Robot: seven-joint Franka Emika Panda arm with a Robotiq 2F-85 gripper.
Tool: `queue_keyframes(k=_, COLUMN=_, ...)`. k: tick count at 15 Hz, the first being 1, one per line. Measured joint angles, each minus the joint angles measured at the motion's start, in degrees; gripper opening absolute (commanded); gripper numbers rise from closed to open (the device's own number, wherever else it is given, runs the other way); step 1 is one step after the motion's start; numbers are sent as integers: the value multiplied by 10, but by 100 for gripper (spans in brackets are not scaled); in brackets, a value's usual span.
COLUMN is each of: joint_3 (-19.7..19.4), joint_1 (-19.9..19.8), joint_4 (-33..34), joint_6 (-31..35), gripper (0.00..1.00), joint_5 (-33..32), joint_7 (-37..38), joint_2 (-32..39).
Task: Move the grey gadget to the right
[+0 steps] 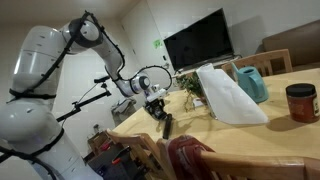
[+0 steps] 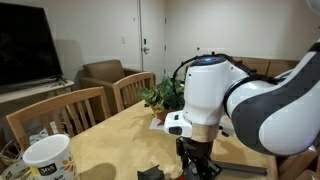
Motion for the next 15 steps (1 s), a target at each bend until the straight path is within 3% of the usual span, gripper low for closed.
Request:
queue_keyframes(k=7, joint_3=-10, joint_1=8, joint_4=-4, joint_6=2, gripper=43, joint_5=1, joint_7=84, joint_2=0)
queue_keyframes(k=15, joint_3=-11, joint_1=12, joint_4=-3, joint_6=2, gripper=43, joint_5=1, joint_7=99, joint_2=0)
